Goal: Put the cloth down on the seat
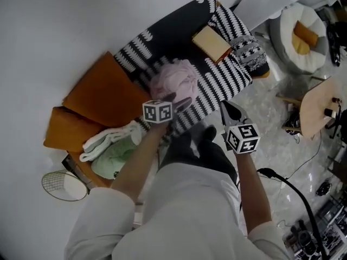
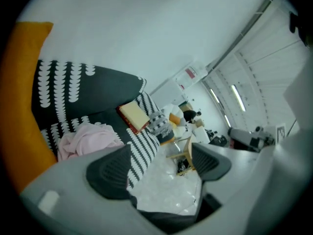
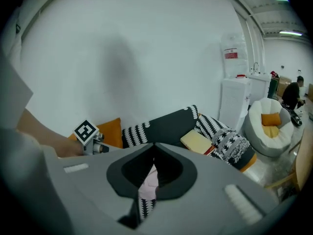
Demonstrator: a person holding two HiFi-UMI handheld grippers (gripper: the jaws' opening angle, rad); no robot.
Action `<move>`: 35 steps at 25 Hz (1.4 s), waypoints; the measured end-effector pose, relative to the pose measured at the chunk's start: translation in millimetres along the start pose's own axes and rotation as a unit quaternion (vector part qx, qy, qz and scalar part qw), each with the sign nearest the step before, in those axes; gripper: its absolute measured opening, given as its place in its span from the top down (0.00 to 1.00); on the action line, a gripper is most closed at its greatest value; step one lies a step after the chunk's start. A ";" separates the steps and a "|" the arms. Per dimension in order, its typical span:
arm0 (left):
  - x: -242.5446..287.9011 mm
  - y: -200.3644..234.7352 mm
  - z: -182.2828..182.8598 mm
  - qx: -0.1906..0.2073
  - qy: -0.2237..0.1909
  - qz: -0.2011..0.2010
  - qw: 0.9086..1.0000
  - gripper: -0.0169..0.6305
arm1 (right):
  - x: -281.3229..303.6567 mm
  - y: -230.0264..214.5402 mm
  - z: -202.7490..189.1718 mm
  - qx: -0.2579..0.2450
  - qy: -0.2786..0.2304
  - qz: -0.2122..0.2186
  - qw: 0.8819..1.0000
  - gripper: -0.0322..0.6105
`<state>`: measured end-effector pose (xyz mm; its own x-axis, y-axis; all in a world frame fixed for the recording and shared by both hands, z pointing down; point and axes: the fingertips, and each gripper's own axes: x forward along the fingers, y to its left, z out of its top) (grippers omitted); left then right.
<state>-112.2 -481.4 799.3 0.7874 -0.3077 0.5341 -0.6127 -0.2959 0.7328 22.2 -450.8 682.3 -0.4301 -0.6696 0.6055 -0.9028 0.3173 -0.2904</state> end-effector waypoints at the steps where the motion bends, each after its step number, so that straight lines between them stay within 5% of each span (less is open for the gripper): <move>1: -5.7 -13.6 -3.1 0.008 0.001 -0.005 1.000 0.38 | -8.0 2.6 1.0 -0.001 -0.003 0.002 1.000 0.95; 10: -47.7 -113.6 -17.1 0.092 -0.065 0.015 0.994 0.53 | -71.2 4.9 3.4 -0.040 -0.011 0.046 0.998 0.95; 25: -61.6 -222.2 -84.3 0.063 -0.196 0.105 0.973 0.75 | -174.6 -34.4 -21.2 -0.131 -0.004 0.160 0.978 0.95; 35: -81.5 -282.3 -137.6 0.062 -0.259 0.129 0.955 0.86 | -229.8 -33.6 -32.3 -0.178 -0.007 0.227 0.957 0.95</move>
<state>5.8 -248.4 606.9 0.4894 -0.7820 0.3859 -0.8107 -0.2449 0.5318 151.3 -285.9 576.9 -0.7806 -0.4159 0.4665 -0.5670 0.7854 -0.2485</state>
